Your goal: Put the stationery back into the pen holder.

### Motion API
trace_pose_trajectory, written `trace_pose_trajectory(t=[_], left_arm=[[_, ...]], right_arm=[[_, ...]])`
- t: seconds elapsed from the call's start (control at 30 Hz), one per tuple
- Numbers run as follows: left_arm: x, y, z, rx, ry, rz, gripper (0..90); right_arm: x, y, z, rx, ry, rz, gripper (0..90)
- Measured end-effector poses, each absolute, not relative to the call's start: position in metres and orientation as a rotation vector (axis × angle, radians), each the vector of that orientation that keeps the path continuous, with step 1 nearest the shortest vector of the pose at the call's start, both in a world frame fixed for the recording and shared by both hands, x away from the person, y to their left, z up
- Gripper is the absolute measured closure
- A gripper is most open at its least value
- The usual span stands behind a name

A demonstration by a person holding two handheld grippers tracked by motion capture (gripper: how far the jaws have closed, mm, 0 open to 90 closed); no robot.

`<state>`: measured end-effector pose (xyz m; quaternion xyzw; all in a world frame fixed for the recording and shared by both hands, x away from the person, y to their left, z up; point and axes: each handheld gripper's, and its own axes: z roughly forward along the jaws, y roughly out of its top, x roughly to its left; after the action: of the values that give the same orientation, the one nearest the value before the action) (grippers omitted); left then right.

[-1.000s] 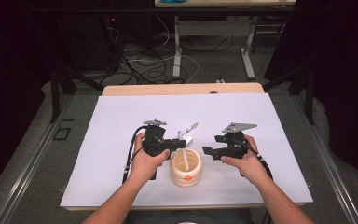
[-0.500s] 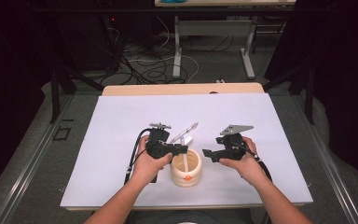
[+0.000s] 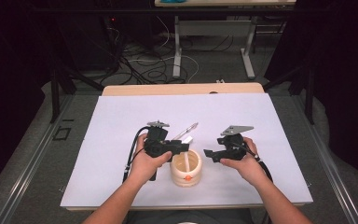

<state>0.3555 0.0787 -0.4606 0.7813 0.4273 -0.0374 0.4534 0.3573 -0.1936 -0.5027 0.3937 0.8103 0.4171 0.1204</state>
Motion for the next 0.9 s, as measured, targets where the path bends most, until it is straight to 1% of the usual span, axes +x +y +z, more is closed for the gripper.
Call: trace_pose_trajectory(t=[0.1, 0.33, 0.43, 0.77, 0.9], left_arm=[[0.356, 0.081, -0.458, 1.916, 1.05, -0.072, 51.6], [0.362, 0.086, -0.455, 1.9, 1.024, 0.002, 40.7], [0.368, 0.089, -0.455, 1.902, 1.028, 0.018, 39.0], [0.392, 0.097, -0.46, 1.96, 1.037, 0.172, 30.6], [0.402, 0.101, -0.463, 1.982, 1.059, 0.205, 27.0]], right_arm=[[0.358, -0.195, -0.503, 1.141, 2.361, 1.219, 24.3], [0.359, -0.197, -0.502, 1.122, 2.335, 1.212, 24.5], [0.359, -0.198, -0.502, 1.125, 2.324, 1.212, 24.7], [0.361, -0.201, -0.501, 1.112, 2.315, 1.187, 24.8], [0.361, -0.203, -0.501, 1.124, 2.331, 1.167, 24.8]])
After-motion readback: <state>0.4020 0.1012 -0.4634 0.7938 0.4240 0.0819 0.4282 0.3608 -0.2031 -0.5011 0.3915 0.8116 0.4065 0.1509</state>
